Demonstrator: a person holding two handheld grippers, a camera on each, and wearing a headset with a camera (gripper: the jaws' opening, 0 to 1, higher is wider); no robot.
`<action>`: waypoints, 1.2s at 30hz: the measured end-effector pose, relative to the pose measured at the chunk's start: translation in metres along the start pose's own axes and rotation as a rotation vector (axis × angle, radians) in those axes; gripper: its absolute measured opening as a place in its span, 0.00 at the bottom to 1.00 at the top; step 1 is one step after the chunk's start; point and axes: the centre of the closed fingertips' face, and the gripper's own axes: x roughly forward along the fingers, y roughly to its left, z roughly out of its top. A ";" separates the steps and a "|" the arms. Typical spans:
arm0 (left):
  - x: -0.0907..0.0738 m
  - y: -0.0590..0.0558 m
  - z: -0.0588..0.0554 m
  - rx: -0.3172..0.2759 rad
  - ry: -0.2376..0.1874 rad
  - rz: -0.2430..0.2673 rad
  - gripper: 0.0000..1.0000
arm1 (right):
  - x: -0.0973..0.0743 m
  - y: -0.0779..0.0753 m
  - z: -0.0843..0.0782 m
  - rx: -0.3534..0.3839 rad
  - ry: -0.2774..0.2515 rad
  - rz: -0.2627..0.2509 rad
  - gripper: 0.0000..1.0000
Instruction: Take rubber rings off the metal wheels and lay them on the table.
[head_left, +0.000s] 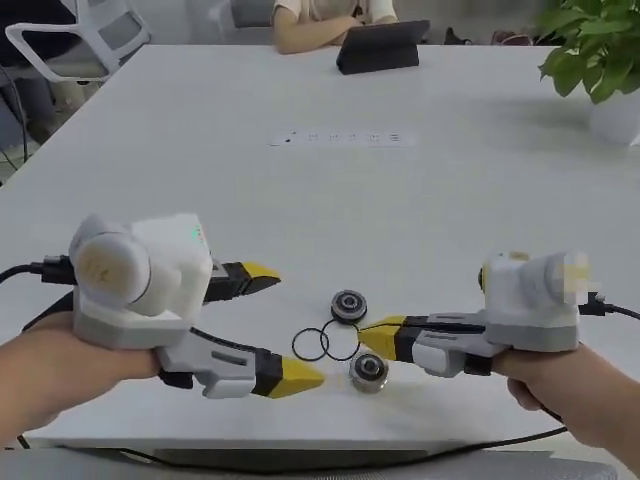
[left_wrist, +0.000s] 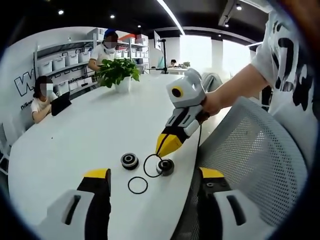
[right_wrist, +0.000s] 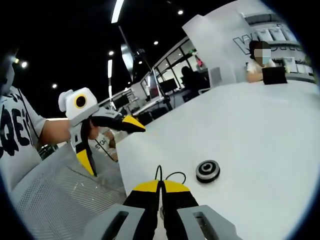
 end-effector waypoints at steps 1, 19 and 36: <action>-0.002 0.001 -0.001 -0.004 -0.001 0.004 0.69 | 0.002 0.001 0.001 -0.004 0.004 0.003 0.00; -0.025 0.008 -0.006 -0.034 -0.015 0.062 0.84 | 0.020 0.005 0.003 -0.033 0.053 0.039 0.00; -0.033 0.008 -0.012 -0.052 -0.009 0.080 0.93 | 0.031 0.008 -0.013 -0.029 0.110 0.066 0.00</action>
